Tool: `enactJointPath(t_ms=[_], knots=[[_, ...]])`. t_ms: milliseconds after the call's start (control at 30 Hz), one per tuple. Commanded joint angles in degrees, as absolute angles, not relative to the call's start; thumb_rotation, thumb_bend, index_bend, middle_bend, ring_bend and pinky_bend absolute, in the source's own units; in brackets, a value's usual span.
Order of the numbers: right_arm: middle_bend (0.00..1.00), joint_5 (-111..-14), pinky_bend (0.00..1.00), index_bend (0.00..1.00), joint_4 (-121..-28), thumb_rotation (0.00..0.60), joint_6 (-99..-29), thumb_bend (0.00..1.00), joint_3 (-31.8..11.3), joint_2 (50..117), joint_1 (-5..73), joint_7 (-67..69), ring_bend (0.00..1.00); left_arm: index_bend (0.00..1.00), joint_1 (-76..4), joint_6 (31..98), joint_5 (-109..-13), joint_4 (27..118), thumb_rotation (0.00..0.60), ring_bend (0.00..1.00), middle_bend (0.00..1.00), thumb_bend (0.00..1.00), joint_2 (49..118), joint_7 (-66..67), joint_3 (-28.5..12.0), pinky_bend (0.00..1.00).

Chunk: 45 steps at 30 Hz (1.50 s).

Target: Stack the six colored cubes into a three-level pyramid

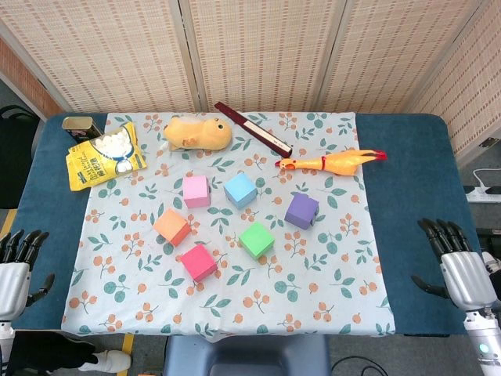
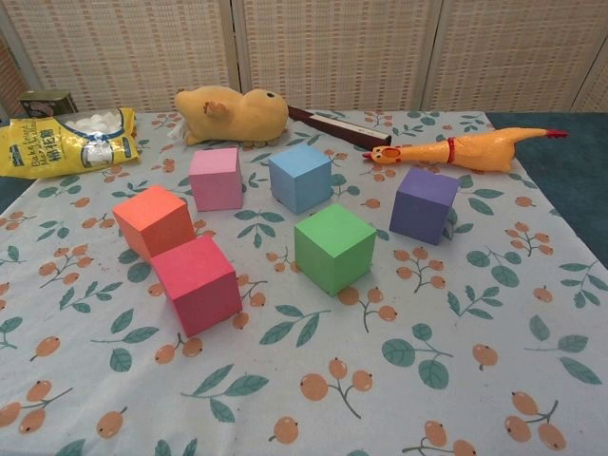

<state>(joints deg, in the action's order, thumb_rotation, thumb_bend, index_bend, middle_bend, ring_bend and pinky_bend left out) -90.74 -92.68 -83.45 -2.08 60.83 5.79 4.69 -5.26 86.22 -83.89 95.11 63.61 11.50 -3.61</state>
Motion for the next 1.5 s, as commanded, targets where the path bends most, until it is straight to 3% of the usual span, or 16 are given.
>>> enactJointPath(t_ms=[33, 333, 700, 1000, 1367, 1500], knots=[[0.06, -93.24, 0.00, 0.00, -92.41, 0.600, -81.51, 0.00, -1.33, 60.41, 7.59, 6.77, 0.00, 0.14, -5.38, 86.17, -84.01, 95.20, 0.600, 0.05, 0.12, 0.33, 63.57, 11.66, -3.64, 0.02], [0.06, -100.59, 0.02, 0.00, -93.03, 0.600, -66.47, 0.00, -1.92, 61.60, 21.62, 13.22, 0.00, 0.14, -5.82, 86.05, -84.57, 95.53, 0.600, 0.06, 0.12, 0.33, 63.54, 12.13, -3.73, 0.02], [0.07, -98.32, 0.05, 0.00, -81.27, 0.600, -46.88, 0.00, -6.47, 74.75, 41.37, 20.58, 0.00, 0.14, -5.96, 85.60, -83.80, 95.52, 0.600, 0.06, 0.12, 0.33, 63.20, 11.86, -3.92, 0.03], [0.11, -98.80, 0.05, 0.01, -72.54, 0.600, -40.83, 0.00, -5.88, 82.58, 50.43, 19.16, 0.00, 0.14, -6.81, 84.37, -82.87, 94.94, 0.600, 0.06, 0.12, 0.33, 63.04, 11.29, -4.52, 0.03], [0.11, -99.81, 0.06, 0.05, -62.88, 0.600, -39.80, 0.00, -3.82, 90.40, 56.90, 17.79, 0.00, 0.14, -7.03, 84.16, -82.75, 94.43, 0.600, 0.06, 0.12, 0.33, 63.05, 10.43, -4.52, 0.03], [0.18, -98.26, 0.06, 0.15, -61.08, 0.600, -40.03, 0.00, -3.58, 92.42, 57.32, 17.72, 0.00, 0.14, -6.82, 84.54, -82.97, 93.92, 0.600, 0.06, 0.12, 0.33, 63.34, 9.86, -4.36, 0.03]])
